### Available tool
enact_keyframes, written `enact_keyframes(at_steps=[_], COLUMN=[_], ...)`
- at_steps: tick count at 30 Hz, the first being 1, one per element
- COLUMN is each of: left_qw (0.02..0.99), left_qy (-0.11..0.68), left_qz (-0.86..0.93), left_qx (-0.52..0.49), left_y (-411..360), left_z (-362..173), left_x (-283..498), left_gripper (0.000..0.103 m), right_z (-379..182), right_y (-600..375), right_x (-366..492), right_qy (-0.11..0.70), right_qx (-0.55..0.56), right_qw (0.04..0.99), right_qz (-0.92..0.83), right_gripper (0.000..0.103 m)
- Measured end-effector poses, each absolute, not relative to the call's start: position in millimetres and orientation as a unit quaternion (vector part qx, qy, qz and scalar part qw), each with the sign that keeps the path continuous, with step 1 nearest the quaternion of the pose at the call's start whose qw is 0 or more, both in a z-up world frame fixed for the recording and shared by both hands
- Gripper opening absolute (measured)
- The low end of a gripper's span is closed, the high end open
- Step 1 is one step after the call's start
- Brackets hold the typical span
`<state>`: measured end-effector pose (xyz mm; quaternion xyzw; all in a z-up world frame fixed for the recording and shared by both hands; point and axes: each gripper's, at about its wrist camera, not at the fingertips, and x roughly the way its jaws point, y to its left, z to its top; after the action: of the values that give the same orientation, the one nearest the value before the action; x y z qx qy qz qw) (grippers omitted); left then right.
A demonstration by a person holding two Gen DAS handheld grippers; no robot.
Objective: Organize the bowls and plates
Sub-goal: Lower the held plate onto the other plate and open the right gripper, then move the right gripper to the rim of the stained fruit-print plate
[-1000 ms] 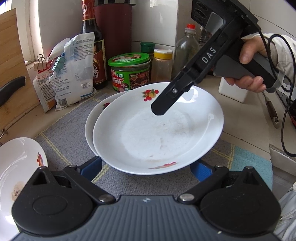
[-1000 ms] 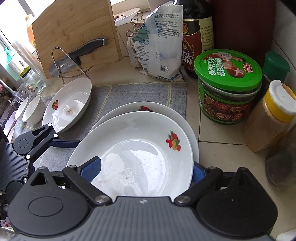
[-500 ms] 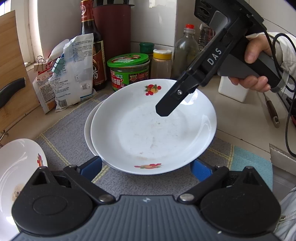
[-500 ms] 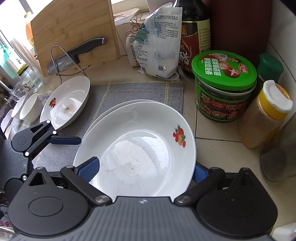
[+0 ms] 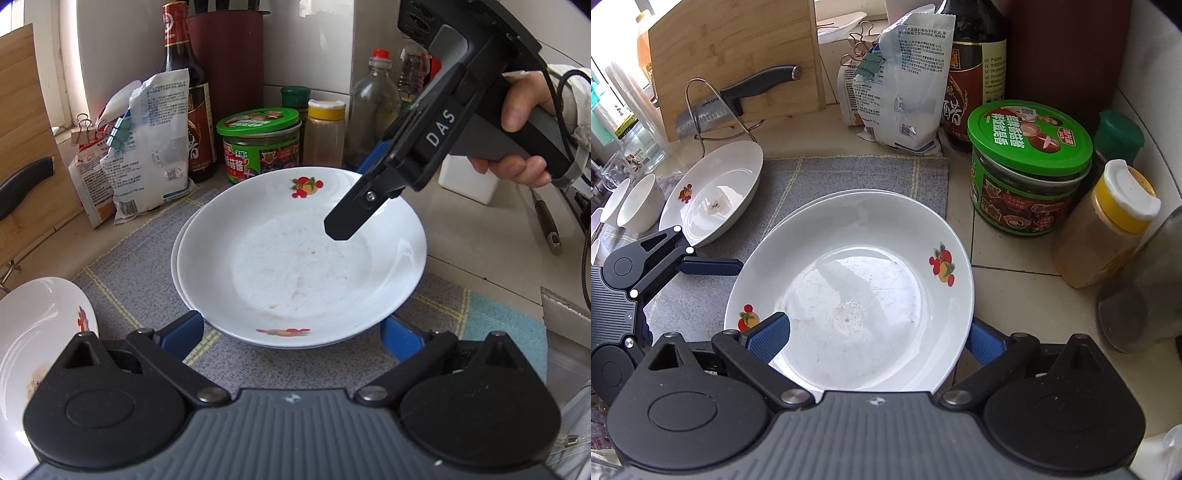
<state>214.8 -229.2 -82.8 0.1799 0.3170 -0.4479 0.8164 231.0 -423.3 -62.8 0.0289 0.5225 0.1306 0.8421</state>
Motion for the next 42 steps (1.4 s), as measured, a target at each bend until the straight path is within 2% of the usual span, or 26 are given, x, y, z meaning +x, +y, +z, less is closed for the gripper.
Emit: enact_keyframes(at_steps=[10, 18, 34, 42], left_qw=[0.818, 0.843, 0.902, 0.909], left_qy=[0.316, 0.320, 0.377, 0.381], left_qz=[-0.444, -0.407, -0.204, -0.163], left_qx=[0.183, 0.147, 0.046, 0.051], left_y=[-228.6, -214.4, -129.5, -87.2], left_z=[-81.8, -67.7, -59.3, -69.8], left_x=[212.8, 210.6, 179.8, 188.7], left_gripper=[0.101, 0.102, 0.102, 0.102], right_z=[-61.7, -42.3, -32.5, -37.2], right_y=[-423.2, -414.4, -352.7, -309.6], right_x=[225.5, 211.2, 195.6, 200.2], right_qy=[0.520, 0.464, 0.387, 0.398], right_qx=[0.025, -0.002, -0.021, -0.041], right_qw=[0.845, 0.878, 0.901, 0.894], right_qz=[0.124, 0.118, 0.197, 0.201], right_gripper=[0.102, 0.103, 0.103, 0.103])
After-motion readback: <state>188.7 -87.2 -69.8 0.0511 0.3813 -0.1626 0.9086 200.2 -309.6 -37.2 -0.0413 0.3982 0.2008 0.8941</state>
